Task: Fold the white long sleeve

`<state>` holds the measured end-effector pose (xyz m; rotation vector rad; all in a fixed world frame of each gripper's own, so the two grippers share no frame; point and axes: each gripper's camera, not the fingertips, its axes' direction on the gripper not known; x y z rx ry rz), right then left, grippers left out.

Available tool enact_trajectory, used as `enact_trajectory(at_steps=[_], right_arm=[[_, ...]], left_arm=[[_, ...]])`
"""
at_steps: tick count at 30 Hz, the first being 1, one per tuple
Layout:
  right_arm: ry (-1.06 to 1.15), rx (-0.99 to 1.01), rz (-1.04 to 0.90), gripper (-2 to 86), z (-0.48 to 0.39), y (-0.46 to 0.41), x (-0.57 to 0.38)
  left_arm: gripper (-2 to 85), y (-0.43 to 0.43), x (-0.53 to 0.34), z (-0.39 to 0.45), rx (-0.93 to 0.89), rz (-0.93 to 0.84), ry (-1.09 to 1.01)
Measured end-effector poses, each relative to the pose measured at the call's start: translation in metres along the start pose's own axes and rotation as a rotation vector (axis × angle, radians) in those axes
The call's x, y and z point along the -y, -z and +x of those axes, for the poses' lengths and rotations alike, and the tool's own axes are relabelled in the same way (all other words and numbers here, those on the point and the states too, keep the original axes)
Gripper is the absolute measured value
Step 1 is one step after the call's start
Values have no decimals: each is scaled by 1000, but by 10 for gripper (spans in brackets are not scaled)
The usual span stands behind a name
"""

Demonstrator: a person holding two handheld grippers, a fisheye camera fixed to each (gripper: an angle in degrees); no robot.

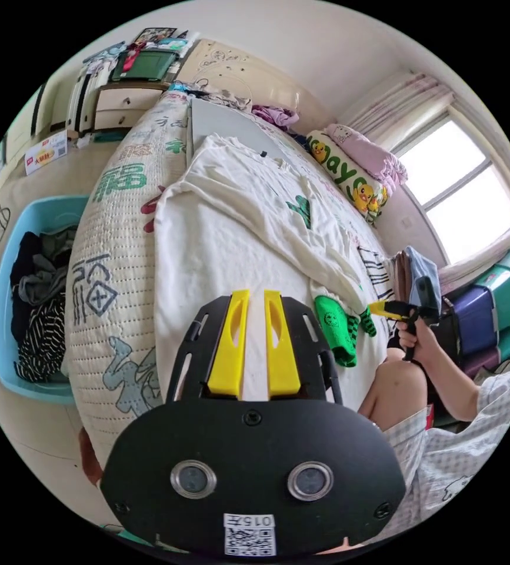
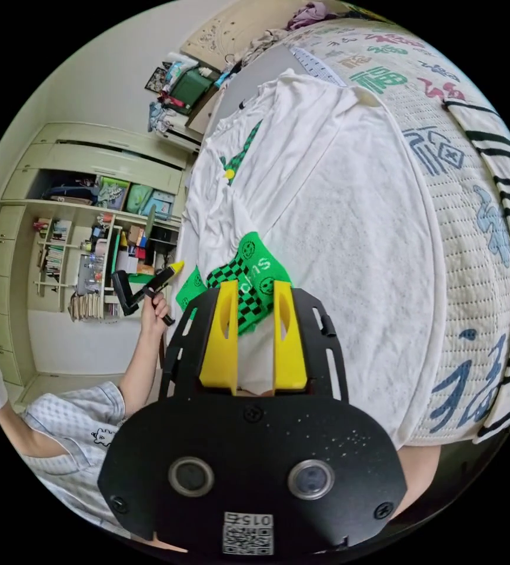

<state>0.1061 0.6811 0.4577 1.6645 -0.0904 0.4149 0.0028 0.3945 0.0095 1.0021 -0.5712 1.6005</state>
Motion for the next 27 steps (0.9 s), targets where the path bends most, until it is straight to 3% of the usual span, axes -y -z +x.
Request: enact_trajectory(at_steps=[7, 12, 16, 19, 23, 27], right_arm=[[7, -13, 39, 9, 4, 26, -11], [-2, -7, 64, 5, 8, 41, -24], [47, -55, 25, 3, 0, 46, -32], [51, -64, 34, 3, 0, 55, -37], [25, -127, 35, 3, 8, 58, -47], [-29, -98, 16, 4, 14, 53, -59]], left_arm=[[102, 4, 48, -54, -68, 135, 238], [118, -23, 71, -107, -171, 116, 469], [70, -31, 56, -139, -278, 214, 655], [20, -23, 45, -142, -244, 251, 623], [9, -9, 39, -124, -45, 223, 482], [8, -14, 31, -121, -53, 192, 496]])
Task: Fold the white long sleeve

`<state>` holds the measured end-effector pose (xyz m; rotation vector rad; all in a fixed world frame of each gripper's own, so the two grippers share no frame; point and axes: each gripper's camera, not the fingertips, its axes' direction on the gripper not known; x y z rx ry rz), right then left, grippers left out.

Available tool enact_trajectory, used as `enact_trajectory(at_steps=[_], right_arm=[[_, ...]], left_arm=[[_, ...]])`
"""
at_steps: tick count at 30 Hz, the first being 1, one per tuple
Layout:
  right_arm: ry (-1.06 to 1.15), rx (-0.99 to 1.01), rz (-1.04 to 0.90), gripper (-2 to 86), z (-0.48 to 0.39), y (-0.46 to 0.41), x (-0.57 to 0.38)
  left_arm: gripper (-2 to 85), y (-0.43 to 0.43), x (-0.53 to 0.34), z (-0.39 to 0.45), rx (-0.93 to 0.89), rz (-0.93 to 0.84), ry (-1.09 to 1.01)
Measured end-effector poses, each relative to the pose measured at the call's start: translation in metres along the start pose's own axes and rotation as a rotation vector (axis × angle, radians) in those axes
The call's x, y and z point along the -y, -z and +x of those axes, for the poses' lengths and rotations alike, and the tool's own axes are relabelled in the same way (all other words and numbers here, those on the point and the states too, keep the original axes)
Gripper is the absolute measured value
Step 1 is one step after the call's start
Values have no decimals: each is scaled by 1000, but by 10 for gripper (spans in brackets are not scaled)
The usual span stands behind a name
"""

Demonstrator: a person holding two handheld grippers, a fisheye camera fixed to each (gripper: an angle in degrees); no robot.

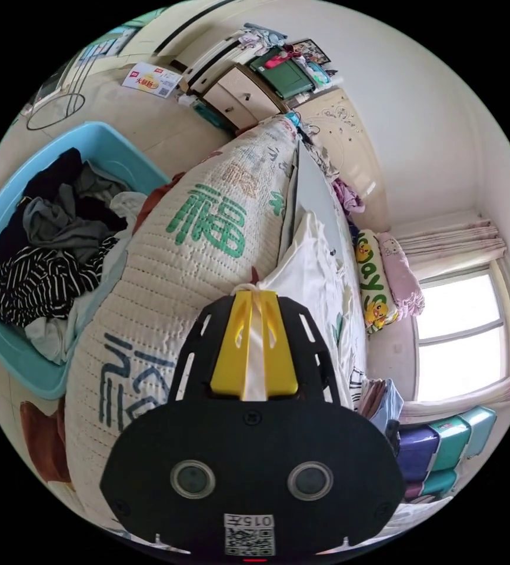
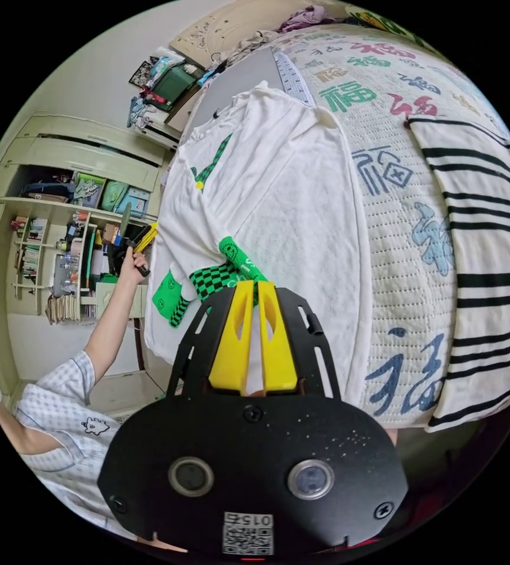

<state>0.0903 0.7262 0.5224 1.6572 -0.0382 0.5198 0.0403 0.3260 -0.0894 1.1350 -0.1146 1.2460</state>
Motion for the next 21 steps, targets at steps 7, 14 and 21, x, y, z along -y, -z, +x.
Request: enact_trajectory(at_steps=[7, 14, 21], right_arm=[[-227, 25, 219, -3, -12, 56, -62], [-76, 74, 455, -3, -143, 146, -142], [337, 199, 745, 5, -331, 250, -258]], left_arm=[[-5, 73, -98, 7, 25, 195, -61], [-9, 138, -249, -21, 137, 229, -8], [-9, 160, -309, -16, 122, 224, -32]])
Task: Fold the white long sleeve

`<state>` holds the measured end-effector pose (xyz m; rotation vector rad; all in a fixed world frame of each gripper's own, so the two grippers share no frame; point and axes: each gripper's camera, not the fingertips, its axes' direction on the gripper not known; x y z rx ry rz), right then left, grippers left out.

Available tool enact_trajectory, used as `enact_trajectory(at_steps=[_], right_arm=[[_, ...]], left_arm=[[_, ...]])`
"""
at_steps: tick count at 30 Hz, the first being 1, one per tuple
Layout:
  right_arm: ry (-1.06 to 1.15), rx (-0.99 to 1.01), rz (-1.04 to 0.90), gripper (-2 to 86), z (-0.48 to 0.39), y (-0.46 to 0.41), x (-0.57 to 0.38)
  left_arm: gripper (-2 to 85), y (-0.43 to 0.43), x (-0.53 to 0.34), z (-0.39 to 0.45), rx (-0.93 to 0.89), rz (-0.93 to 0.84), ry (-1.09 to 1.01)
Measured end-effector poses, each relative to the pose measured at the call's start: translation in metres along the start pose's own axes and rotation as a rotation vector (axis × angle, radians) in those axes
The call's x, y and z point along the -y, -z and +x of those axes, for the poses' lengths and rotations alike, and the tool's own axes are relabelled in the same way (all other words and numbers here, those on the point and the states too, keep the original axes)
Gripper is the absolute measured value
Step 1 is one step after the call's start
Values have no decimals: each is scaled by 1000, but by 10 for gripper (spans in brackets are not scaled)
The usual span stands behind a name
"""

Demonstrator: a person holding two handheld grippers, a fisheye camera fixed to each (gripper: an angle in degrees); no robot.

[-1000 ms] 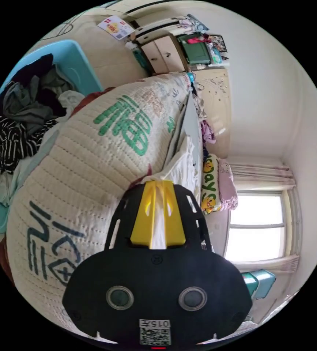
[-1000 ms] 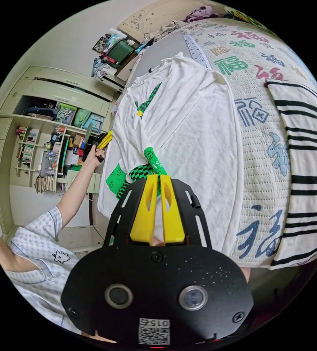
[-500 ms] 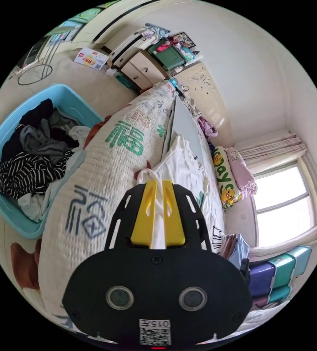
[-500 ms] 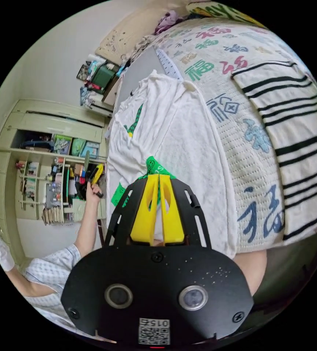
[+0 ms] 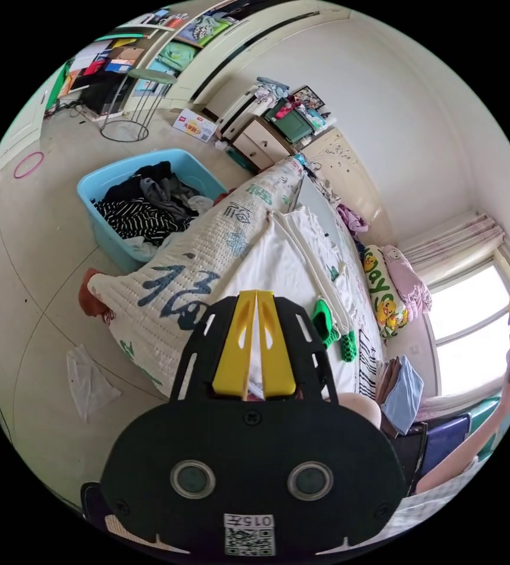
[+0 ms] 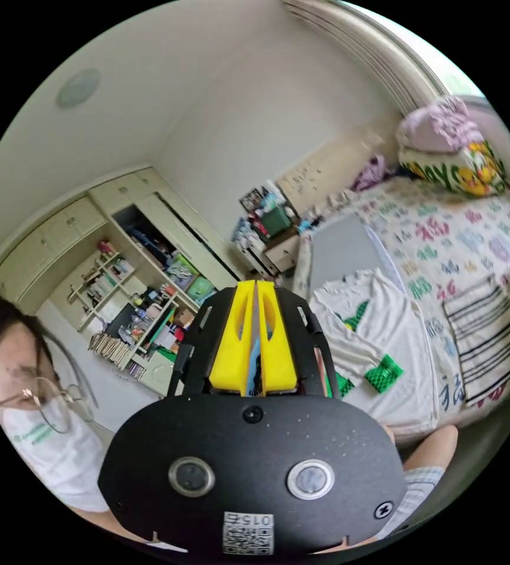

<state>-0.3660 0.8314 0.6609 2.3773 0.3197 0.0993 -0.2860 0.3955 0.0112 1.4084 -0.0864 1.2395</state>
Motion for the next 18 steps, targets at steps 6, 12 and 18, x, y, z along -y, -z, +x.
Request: enact_trajectory(at_steps=[6, 12, 18], right_arm=[[260, 184, 111, 55, -106, 69, -27], [349, 328, 221, 96, -128, 104, -46], [372, 345, 127, 121, -132, 70, -37]], left_arm=[[-9, 2, 1, 31, -86, -2, -103], [-9, -8, -7, 48, -142, -11, -158], [-9, -20, -3, 43, -126, -15, -149]])
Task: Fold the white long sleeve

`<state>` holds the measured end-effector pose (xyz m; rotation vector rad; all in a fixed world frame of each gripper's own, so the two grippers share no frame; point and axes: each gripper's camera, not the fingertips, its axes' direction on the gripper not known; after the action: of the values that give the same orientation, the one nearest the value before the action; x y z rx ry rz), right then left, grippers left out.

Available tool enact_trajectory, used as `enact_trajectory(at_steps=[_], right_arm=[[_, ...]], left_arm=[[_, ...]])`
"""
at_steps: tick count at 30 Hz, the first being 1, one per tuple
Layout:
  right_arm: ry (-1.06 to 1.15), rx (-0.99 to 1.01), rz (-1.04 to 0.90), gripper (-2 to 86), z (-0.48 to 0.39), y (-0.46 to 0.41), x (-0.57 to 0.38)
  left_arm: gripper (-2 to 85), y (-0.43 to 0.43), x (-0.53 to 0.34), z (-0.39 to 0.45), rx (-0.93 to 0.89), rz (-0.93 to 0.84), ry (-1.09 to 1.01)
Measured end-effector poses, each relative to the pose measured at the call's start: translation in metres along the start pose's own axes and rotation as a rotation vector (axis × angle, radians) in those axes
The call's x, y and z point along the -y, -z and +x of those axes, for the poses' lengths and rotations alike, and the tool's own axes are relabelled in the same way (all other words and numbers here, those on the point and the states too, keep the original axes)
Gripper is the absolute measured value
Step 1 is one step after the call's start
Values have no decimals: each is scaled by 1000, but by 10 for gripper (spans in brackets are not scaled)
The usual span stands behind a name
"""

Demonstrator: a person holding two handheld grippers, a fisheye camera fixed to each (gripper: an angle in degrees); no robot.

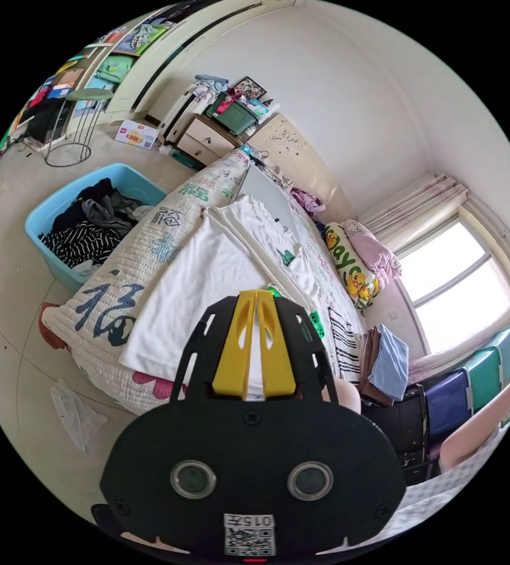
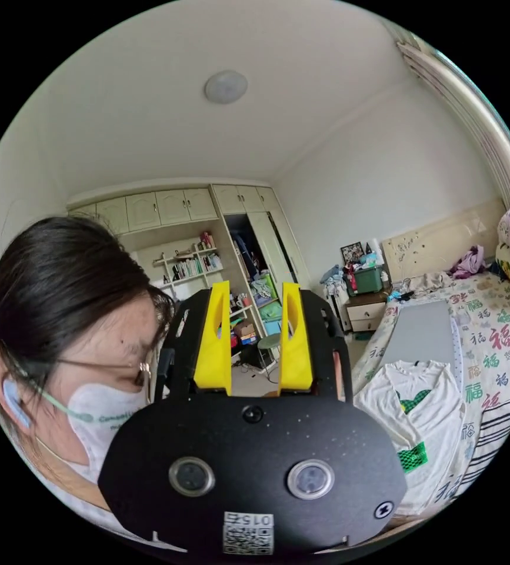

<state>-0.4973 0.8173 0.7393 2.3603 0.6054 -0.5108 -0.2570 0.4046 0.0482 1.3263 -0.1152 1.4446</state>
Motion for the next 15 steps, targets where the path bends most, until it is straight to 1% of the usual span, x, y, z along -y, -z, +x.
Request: enact_trajectory(at_steps=[3, 4, 5, 7, 8, 9, 11, 14, 15], right_arm=[[106, -112, -55, 67, 24, -30, -7], [222, -196, -41, 34, 33, -43, -16], [281, -321, -51, 23, 45, -61, -26], [337, -460, -124, 10, 67, -92, -39], [341, -492, -185, 4, 85, -114, -49], [330, -495, -207, 2, 96, -123, -53], [213, -540, -328, -3, 145, -164, -69], [99, -500, -461, -5, 206, -212, -82], [72, -500, -478, -6, 217, -221, -84]], left_arm=[[-9, -10, 17, -14, 29, 19, 34], [-9, -18, 28, -20, 33, 16, 42], [-9, -28, 41, -27, 21, 5, 58], [-8, -44, 60, -40, -15, 2, 92], [-8, -56, 73, -50, -44, -3, 124], [-8, -62, 80, -54, -60, -9, 140], [-7, -90, 106, -70, -104, -34, 193], [-6, -122, 138, -79, -136, -42, 218], [-6, -128, 145, -80, -136, -46, 220]])
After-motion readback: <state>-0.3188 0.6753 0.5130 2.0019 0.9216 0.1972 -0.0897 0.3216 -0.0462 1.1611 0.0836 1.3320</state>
